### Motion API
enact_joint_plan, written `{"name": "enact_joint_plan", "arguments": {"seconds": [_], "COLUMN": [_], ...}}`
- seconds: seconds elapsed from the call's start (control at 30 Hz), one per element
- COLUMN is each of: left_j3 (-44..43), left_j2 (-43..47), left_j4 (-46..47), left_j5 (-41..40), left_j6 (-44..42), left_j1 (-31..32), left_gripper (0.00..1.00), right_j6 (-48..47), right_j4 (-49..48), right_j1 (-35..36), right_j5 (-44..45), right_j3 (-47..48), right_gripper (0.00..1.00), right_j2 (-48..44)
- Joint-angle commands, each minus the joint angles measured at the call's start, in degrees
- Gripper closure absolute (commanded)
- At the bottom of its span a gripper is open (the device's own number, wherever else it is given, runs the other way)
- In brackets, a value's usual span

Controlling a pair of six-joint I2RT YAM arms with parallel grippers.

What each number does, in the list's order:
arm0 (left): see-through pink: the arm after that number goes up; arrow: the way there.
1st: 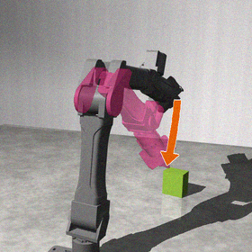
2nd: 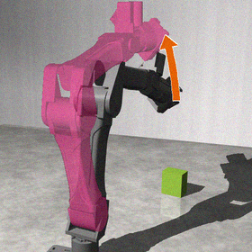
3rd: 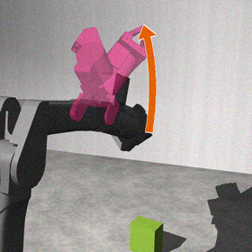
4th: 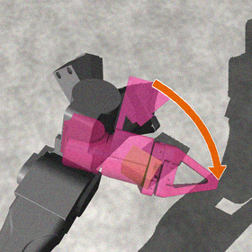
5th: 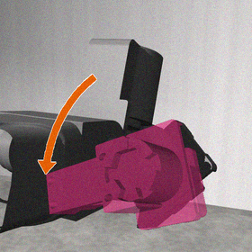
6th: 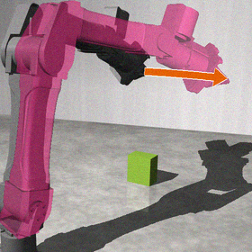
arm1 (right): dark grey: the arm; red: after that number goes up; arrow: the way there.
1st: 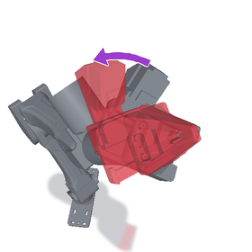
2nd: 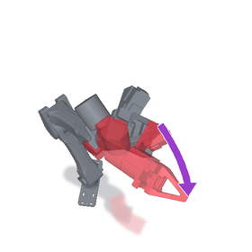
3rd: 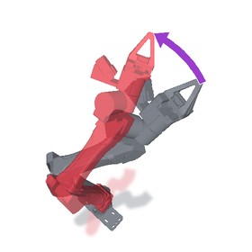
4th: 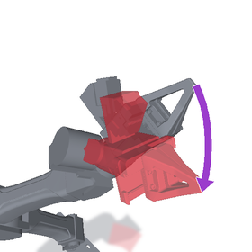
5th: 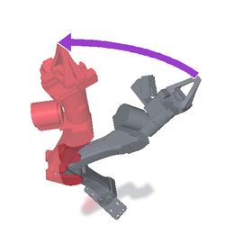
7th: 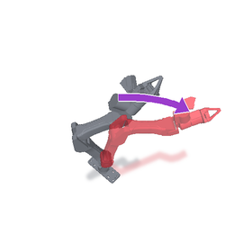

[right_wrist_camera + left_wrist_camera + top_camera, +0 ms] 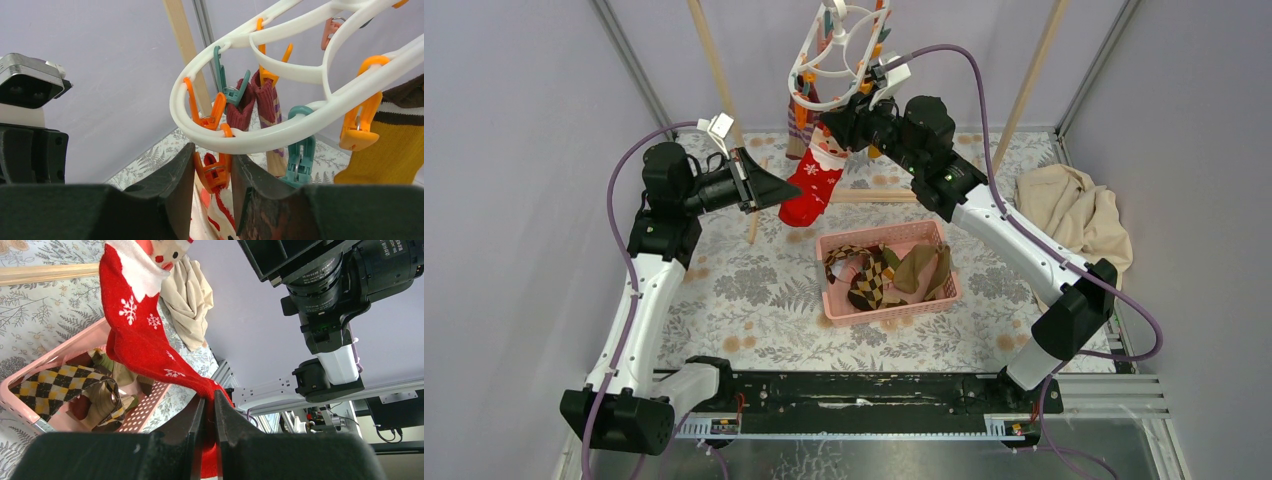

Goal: Remove the socks clipped to the hanger
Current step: Remove the sock from the hanger.

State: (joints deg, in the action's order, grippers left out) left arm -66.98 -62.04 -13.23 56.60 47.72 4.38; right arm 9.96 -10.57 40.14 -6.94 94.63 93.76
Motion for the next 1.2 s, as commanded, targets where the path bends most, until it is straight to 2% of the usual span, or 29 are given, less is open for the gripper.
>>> {"name": "enact_joint_plan", "arguments": {"seconds": [0.0, 0.13, 0.17, 0.23, 0.27, 0.33, 0.43, 0.57, 0.77, 1.0, 1.17], "left_j3": [0.54, 1.11, 1.40, 1.80, 1.87, 1.81, 1.68, 1.68, 1.55, 1.55, 1.63], "left_j2": [1.31, 1.71, 1.83, 1.87, 1.93, 1.92, 1.86, 1.84, 1.84, 1.65, 1.57], "left_j4": [3.05, 2.93, 2.94, 3.29, 3.33, 3.36, 3.36, 3.37, 3.32, 3.36, 3.35], "left_j5": [1.58, 1.39, 1.33, 1.40, 1.45, 1.50, 1.54, 1.58, 1.68, 1.78, 1.72], "left_j6": [0.66, 0.53, 0.60, 0.78, 0.87, 0.88, 0.79, 0.79, 0.84, 0.80, 0.79], "left_j1": [-0.60, -0.69, -0.71, -0.74, -0.77, -0.78, -0.84, -0.87, -0.95, -0.95, -0.95], "left_gripper": [0.83, 0.83, 0.83, 0.83, 0.83, 0.83, 0.83, 0.83, 0.83, 0.83, 0.83], "right_j6": [-0.38, -0.25, -0.28, 0.07, 0.30, 0.50, 0.50, 0.19, 0.03, -0.01, 0.04], "right_j4": [-3.01, -2.91, -2.96, -3.11, -3.57, -4.39, -5.25, -6.28, -7.80, -8.75, -9.35], "right_j1": [0.56, 0.56, 0.60, 0.63, 0.58, 0.55, 0.59, 0.61, 0.48, 0.38, 0.42], "right_j5": [1.17, 1.44, 0.78, 0.42, 0.69, 1.10, 1.23, 1.46, 1.70, 1.52, 1.49], "right_j3": [1.96, 1.85, 1.89, 1.56, 0.93, -0.37, -1.67, -3.26, -4.94, -5.00, -5.37], "right_gripper": [1.00, 1.00, 0.92, 0.64, 0.55, 0.47, 0.41, 0.40, 0.48, 0.43, 0.44], "right_j2": [-0.85, -0.85, -0.85, -0.97, -1.21, -1.80, -2.48, -3.48, -4.49, -5.05, -5.68]}}
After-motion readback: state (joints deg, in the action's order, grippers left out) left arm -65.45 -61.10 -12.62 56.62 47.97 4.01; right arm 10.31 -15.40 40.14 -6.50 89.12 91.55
